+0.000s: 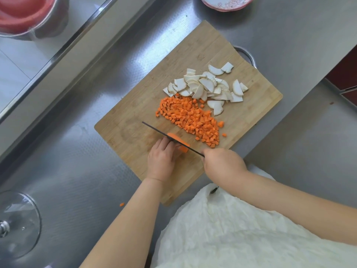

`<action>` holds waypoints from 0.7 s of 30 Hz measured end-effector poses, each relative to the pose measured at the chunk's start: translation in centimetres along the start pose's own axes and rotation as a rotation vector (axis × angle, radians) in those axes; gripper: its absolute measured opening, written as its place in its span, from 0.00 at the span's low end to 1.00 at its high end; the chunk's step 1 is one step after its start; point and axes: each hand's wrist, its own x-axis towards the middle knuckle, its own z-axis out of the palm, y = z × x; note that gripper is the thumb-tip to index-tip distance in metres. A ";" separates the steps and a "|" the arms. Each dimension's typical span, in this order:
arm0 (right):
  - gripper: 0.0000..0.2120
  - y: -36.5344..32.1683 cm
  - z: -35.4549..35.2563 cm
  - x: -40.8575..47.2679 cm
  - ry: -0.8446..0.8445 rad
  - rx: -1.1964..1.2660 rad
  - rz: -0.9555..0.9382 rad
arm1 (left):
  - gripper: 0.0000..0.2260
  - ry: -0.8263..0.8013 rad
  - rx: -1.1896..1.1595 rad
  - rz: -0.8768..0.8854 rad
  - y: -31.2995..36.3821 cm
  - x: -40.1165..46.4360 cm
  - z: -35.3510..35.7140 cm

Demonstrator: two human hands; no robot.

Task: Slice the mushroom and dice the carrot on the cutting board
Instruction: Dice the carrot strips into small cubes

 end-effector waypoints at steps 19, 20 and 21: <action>0.10 0.3 0.1 2.3 -0.118 0.150 0.096 | 0.06 -0.039 0.042 0.034 -0.6 -0.2 0.3; 0.12 0.5 -0.1 2.5 -0.123 0.176 0.093 | 0.05 -0.036 0.048 0.033 -0.4 -0.1 0.3; 0.13 0.7 -0.3 2.6 -0.128 0.198 0.086 | 0.05 -0.033 0.055 0.032 -0.3 0.0 0.2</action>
